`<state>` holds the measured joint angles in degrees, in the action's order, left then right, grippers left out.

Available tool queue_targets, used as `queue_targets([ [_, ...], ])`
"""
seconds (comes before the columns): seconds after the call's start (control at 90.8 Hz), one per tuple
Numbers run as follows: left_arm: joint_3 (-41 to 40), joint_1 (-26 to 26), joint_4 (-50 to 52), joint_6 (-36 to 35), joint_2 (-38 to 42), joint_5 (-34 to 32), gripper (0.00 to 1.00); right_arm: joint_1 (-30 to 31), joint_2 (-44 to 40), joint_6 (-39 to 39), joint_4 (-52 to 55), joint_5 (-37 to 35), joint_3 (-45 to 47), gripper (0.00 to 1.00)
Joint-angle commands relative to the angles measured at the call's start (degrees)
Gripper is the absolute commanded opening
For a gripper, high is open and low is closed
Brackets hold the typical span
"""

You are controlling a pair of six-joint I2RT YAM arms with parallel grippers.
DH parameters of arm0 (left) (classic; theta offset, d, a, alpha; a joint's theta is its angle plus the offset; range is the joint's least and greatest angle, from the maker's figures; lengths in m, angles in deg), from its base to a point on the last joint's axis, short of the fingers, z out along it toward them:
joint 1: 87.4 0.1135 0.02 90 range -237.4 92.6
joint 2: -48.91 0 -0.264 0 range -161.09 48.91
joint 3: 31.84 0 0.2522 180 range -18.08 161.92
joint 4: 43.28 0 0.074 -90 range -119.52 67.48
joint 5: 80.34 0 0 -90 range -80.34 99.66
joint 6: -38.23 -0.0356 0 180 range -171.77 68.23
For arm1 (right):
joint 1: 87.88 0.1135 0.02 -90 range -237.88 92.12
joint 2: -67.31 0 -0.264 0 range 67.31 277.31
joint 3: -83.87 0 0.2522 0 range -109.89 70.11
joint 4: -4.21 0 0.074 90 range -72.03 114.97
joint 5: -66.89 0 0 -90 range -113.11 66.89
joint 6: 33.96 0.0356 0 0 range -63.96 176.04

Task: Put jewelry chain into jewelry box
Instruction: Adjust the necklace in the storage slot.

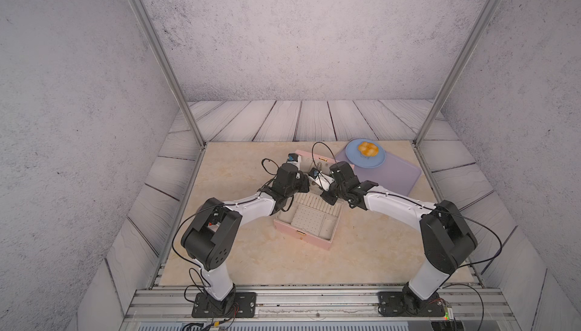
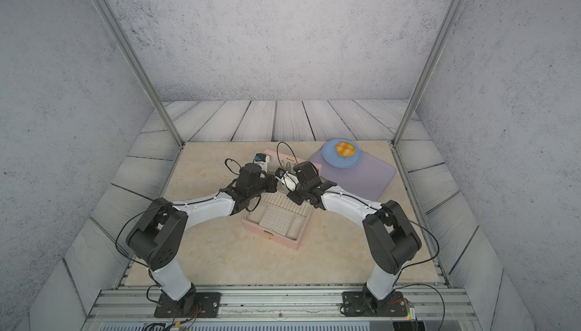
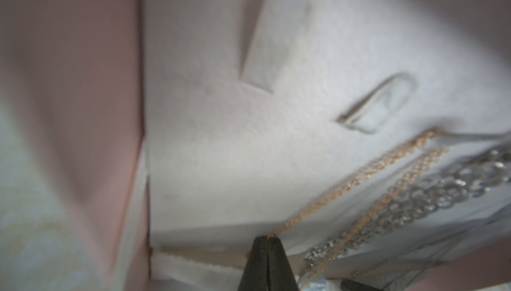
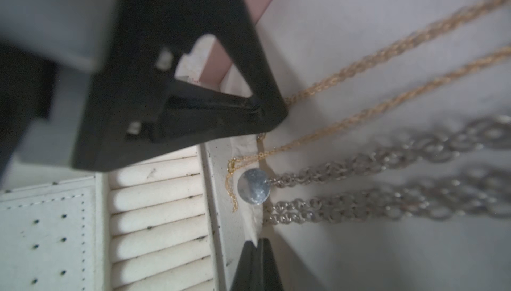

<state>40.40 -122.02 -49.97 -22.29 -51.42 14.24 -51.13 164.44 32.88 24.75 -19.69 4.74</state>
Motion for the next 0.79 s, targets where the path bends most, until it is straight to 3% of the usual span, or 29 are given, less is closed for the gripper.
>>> queue_targets([
  [0.0, 1.49, -0.02, -3.9, 0.06, 0.14, 0.22, 0.0, 0.52, -1.62, -0.23, 0.24, 1.77, 0.83, 0.0],
  [0.352, -2.85, 0.33, -3.96, -0.89, 7.87, 0.0, 0.0, 0.27, -1.92, -0.13, 0.01, 1.68, 1.14, 0.0],
  [0.782, -3.65, 1.18, 3.49, -0.12, 10.16, 3.25, 0.0, 0.25, -2.12, -0.04, -0.03, 1.66, 1.25, 0.0],
])
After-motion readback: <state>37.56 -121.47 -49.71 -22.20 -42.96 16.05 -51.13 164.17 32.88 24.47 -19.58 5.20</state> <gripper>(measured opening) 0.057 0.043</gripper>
